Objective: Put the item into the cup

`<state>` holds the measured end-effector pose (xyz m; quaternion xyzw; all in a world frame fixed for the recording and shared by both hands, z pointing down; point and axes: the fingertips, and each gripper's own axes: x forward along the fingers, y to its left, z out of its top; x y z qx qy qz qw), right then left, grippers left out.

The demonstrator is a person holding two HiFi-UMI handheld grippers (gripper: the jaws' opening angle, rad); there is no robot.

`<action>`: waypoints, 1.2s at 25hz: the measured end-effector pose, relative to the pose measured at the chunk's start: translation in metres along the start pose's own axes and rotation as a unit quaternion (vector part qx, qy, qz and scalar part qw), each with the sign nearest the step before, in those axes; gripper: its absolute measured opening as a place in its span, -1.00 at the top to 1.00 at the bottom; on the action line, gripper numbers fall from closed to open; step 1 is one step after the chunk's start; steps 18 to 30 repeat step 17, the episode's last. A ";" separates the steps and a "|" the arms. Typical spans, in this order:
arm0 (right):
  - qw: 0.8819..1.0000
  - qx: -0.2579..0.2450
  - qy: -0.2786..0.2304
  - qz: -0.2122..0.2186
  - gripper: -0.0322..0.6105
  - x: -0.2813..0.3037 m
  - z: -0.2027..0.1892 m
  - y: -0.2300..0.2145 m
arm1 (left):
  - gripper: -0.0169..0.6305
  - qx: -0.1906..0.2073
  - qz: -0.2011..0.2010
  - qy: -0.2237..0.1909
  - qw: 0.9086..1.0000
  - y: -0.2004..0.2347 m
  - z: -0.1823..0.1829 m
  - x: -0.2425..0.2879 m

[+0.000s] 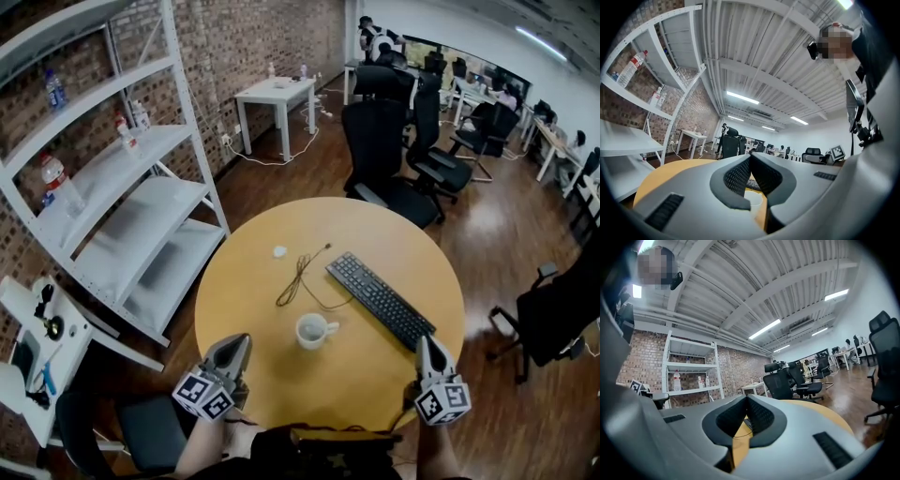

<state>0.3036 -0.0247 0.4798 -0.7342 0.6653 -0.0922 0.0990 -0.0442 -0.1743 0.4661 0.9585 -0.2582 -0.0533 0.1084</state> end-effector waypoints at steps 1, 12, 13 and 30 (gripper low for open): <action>1.000 -0.002 0.004 0.003 0.87 0.001 -0.002 0.001 | 0.97 0.000 0.003 -0.002 1.000 0.001 0.000 -0.002; 0.999 -0.021 0.028 0.041 0.87 0.027 -0.012 0.023 | 0.97 0.005 0.050 -0.004 0.999 0.016 0.001 -0.030; 0.998 -0.024 0.031 0.043 0.87 0.027 -0.013 0.025 | 0.97 0.011 0.050 0.001 0.999 0.015 -0.001 -0.031; 0.998 -0.022 0.036 0.040 0.87 0.025 -0.015 0.025 | 0.97 0.022 0.046 0.018 0.999 0.010 -0.008 -0.029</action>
